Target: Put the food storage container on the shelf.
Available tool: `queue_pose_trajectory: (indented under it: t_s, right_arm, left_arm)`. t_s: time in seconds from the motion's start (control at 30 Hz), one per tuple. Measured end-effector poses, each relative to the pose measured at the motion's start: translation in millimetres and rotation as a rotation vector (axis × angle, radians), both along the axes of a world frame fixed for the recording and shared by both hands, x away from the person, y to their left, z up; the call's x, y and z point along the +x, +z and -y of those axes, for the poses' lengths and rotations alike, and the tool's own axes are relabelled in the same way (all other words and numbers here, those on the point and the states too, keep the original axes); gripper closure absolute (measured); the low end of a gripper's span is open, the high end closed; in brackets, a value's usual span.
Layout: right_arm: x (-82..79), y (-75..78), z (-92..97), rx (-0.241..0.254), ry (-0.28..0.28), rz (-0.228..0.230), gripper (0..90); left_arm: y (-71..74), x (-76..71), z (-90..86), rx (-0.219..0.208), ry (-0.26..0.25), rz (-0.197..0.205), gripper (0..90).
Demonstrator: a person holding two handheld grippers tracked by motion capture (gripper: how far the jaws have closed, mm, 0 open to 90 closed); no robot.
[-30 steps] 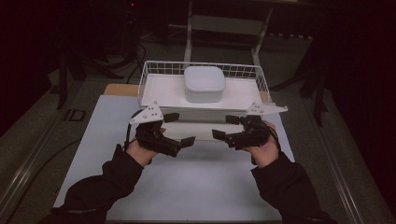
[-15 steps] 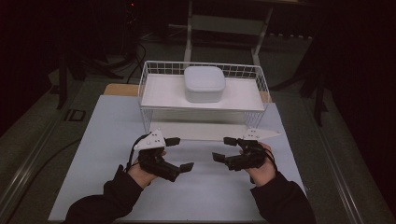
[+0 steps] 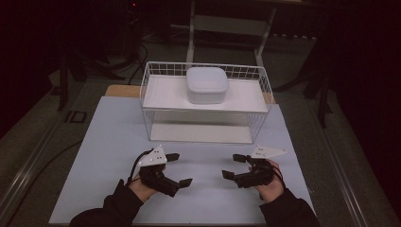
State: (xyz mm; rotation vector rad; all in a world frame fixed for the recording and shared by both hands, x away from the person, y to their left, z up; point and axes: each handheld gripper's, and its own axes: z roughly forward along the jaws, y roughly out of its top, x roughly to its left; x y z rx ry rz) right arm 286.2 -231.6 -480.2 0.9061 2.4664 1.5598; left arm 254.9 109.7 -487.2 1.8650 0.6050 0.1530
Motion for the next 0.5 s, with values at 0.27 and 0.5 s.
queue_pose_trajectory:
  t_s: [0.27, 0.5]
  right_arm:
    - [-9.9, -11.1, 10.4, -0.023, -0.019, 0.002, 14.6]
    - [-18.1, -20.0, 21.6, -0.045, -0.045, 0.002, 14.6]
  left_arm:
    - [-10.5, -8.2, -5.2, 0.044, 0.005, 0.025, 0.8]
    - [-15.7, -14.5, -11.7, 0.061, 0.019, 0.035, 0.8]
